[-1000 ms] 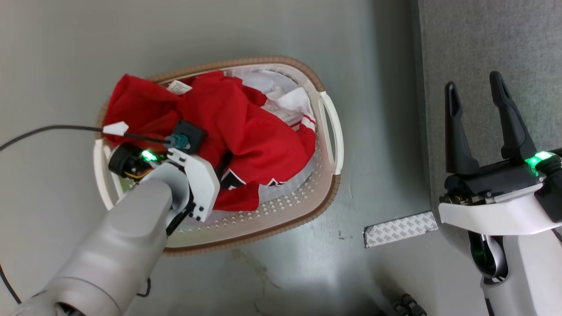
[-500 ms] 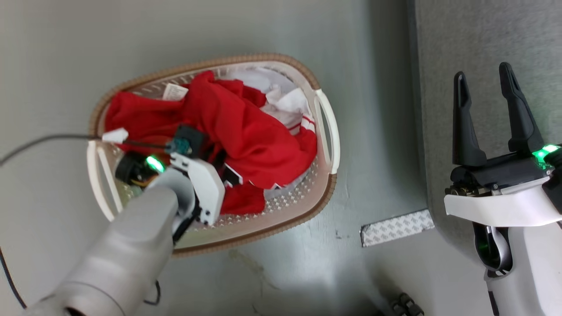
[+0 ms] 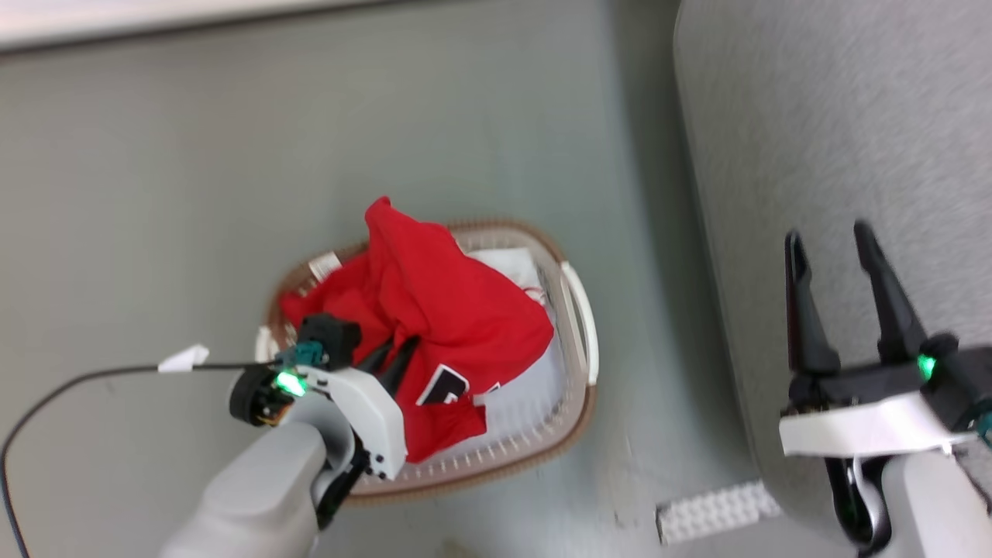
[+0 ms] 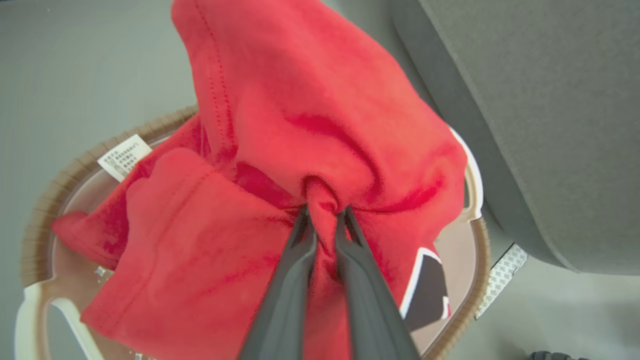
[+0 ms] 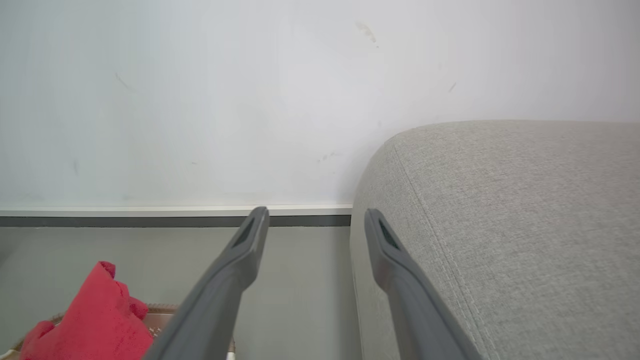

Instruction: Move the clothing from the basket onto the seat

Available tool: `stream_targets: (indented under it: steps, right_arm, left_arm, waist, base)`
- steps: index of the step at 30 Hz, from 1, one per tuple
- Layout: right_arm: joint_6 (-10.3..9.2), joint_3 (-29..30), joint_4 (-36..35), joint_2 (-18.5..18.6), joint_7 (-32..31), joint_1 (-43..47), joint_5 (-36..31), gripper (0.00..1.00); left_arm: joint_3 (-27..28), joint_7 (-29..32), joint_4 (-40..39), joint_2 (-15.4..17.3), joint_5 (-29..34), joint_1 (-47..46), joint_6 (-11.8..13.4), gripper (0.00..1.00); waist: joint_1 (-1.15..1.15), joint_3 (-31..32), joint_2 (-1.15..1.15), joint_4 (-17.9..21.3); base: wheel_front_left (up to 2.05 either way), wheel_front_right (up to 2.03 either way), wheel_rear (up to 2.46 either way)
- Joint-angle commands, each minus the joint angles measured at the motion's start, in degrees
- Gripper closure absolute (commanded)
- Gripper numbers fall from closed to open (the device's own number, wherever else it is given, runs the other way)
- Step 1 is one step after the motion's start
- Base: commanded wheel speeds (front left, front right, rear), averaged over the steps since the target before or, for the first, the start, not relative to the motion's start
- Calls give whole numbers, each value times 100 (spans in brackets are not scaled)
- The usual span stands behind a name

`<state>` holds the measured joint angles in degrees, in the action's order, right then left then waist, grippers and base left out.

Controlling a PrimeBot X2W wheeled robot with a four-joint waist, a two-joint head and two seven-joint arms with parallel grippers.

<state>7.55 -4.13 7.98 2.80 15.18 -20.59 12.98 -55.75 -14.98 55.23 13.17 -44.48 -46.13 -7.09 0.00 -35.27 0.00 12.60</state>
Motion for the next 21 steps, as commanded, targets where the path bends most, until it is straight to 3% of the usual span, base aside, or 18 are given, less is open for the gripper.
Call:
stream_targets:
  steps: [1,9,21]
  right_arm:
    - [-12,40,77,17,-4,188,-55,0]
    - [-12,137,305,17,-4,886,-182,0]
    - [-12,186,470,18,-4,1723,-392,0]
  left_arm:
    - [122,-22,-192,30,-47,179,52,100]
    - [689,-16,-1319,190,115,1197,332,100]
    - [1064,-18,-2631,432,47,2394,719,100]
  waist:
    - [0,810,0,-174]
    - [0,1990,0,-251]
    - [0,3200,0,-291]
  base:
    - [0,0,0]
    - [0,0,0]
    - [0,0,0]
